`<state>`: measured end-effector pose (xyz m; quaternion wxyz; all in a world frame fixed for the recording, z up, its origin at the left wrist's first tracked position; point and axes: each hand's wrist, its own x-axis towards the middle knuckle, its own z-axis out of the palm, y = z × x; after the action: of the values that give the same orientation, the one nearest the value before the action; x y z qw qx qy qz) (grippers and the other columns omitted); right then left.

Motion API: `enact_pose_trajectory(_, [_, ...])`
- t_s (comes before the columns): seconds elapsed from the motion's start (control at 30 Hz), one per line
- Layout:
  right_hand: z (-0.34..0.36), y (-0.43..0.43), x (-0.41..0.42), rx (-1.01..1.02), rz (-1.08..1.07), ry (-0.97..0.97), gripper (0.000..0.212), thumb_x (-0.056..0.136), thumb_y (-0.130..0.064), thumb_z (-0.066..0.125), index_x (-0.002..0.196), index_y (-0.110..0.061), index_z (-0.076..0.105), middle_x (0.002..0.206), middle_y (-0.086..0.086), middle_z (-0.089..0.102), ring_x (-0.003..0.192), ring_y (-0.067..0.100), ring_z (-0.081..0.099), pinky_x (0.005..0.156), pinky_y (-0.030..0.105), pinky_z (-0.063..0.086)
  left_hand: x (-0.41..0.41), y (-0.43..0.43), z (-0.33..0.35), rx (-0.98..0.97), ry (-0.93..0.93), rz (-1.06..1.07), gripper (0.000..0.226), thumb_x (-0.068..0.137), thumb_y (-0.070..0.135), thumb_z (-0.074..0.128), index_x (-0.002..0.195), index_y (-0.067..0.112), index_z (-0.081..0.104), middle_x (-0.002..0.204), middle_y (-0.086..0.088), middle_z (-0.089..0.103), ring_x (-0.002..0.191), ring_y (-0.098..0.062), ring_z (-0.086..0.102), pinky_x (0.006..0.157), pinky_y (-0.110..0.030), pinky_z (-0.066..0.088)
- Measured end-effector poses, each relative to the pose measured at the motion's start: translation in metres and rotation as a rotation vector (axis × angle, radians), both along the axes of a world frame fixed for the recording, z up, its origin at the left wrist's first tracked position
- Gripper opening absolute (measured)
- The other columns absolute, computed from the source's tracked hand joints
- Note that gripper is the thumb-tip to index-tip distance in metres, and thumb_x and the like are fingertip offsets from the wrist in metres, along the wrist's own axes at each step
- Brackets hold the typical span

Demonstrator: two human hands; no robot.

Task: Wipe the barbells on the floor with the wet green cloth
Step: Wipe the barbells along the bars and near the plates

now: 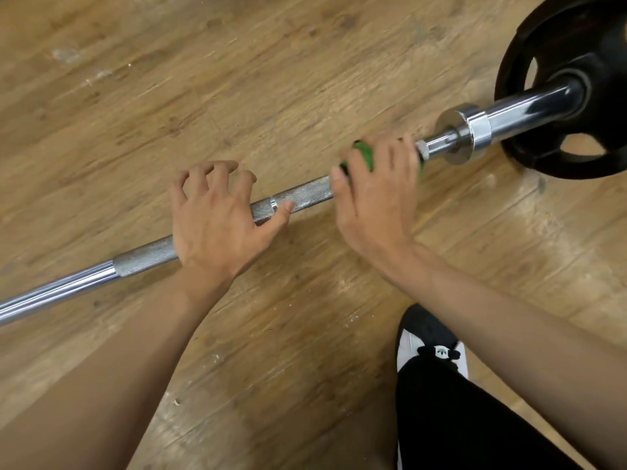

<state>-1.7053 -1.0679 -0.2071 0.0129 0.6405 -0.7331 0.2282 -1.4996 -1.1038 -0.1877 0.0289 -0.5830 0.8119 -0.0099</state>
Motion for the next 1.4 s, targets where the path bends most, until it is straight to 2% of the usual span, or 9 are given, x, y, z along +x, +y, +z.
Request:
enact_pose_trajectory(0.13, [-0.002, 0.022, 0.018, -0.033, 0.255, 0.044, 0.056, 0.11, -0.044, 0.027, 0.118, -0.009, 0.07, 0.121, 0.016, 0.065, 0.118, 0.034, 0.054, 0.119, 0.048, 0.027, -0.002, 0.019, -0.002, -0.029, 0.009, 0.009, 0.083, 0.095, 0.08, 0.025, 0.116, 0.015, 0.071, 0.132, -0.012, 0.065, 0.125, -0.037, 0.049, 0.106, -0.052, 0.026])
enact_pose_trajectory(0.23, [-0.005, 0.027, -0.007, -0.038, 0.352, 0.142, 0.049, 0.111, -0.042, 0.032, 0.115, -0.009, 0.068, 0.112, 0.015, 0.064, 0.104, 0.035, 0.056, 0.103, 0.048, 0.038, -0.001, 0.033, -0.004, -0.054, 0.045, 0.016, 0.078, 0.095, 0.076, 0.03, 0.113, 0.012, 0.071, 0.131, -0.014, 0.066, 0.125, -0.038, 0.05, 0.11, -0.055, 0.029])
enact_pose_trajectory(0.4, [0.001, 0.036, -0.068, 0.018, 0.023, 0.135, 0.056, 0.112, -0.041, 0.025, 0.095, -0.008, 0.067, 0.094, 0.015, 0.059, 0.091, 0.036, 0.055, 0.095, 0.047, 0.038, -0.003, 0.06, -0.011, -0.117, 0.084, 0.01, 0.071, 0.096, 0.074, 0.037, 0.111, 0.013, 0.07, 0.126, -0.011, 0.069, 0.123, -0.038, 0.054, 0.109, -0.055, 0.033])
enact_pose_trajectory(0.6, [-0.004, 0.064, -0.043, 0.007, -0.133, 0.149, 0.056, 0.111, -0.041, 0.027, 0.105, -0.009, 0.072, 0.109, 0.015, 0.063, 0.1, 0.036, 0.054, 0.098, 0.049, 0.037, -0.006, 0.09, -0.012, -0.132, 0.088, 0.011, 0.072, 0.099, 0.072, 0.03, 0.116, 0.014, 0.068, 0.126, -0.009, 0.068, 0.125, -0.037, 0.055, 0.114, -0.055, 0.03])
enact_pose_trajectory(0.83, [0.01, 0.099, 0.029, 0.14, 0.205, 0.139, 0.062, 0.111, -0.045, 0.02, 0.109, -0.012, 0.072, 0.11, 0.011, 0.065, 0.095, 0.029, 0.053, 0.09, 0.044, 0.037, -0.004, 0.121, -0.013, -0.165, 0.1, -0.012, 0.06, 0.105, 0.057, 0.029, 0.124, 0.015, 0.066, 0.133, -0.008, 0.067, 0.126, -0.035, 0.056, 0.114, -0.054, 0.031])
enact_pose_trajectory(0.97, [0.008, 0.105, 0.01, 0.068, 0.448, 0.154, 0.057, 0.112, -0.043, 0.026, 0.113, -0.008, 0.071, 0.11, 0.013, 0.066, 0.093, 0.031, 0.056, 0.084, 0.045, 0.041, -0.007, 0.133, -0.017, -0.204, 0.099, -0.025, 0.055, 0.106, 0.052, 0.032, 0.123, 0.014, 0.067, 0.134, -0.007, 0.067, 0.123, -0.035, 0.058, 0.113, -0.053, 0.031])
enact_pose_trajectory(1.13, [0.01, 0.104, -0.078, 0.105, 0.132, 0.19, 0.059, 0.113, -0.042, 0.023, 0.089, -0.009, 0.066, 0.088, 0.01, 0.057, 0.082, 0.033, 0.052, 0.086, 0.047, 0.04, -0.006, 0.141, -0.021, -0.254, 0.12, -0.044, 0.054, 0.105, 0.051, 0.034, 0.12, 0.013, 0.069, 0.13, -0.007, 0.069, 0.121, -0.035, 0.061, 0.113, -0.052, 0.032])
enact_pose_trajectory(1.3, [0.014, 0.102, -0.062, 0.19, -0.148, 0.192, 0.061, 0.111, -0.041, 0.028, 0.093, -0.005, 0.074, 0.095, 0.012, 0.064, 0.091, 0.034, 0.053, 0.094, 0.048, 0.039, -0.01, 0.144, -0.025, -0.304, 0.148, -0.026, 0.049, 0.105, 0.049, 0.038, 0.115, 0.014, 0.072, 0.128, -0.006, 0.071, 0.117, -0.033, 0.061, 0.108, -0.051, 0.035])
enact_pose_trajectory(1.4, [0.022, 0.108, -0.004, 0.246, -0.005, 0.169, 0.062, 0.11, -0.042, 0.025, 0.1, -0.008, 0.076, 0.101, 0.013, 0.066, 0.096, 0.032, 0.054, 0.091, 0.045, 0.035, -0.012, 0.143, -0.025, -0.312, 0.138, -0.003, 0.046, 0.105, 0.048, 0.039, 0.113, 0.015, 0.071, 0.135, -0.007, 0.068, 0.116, -0.033, 0.059, 0.106, -0.05, 0.037])
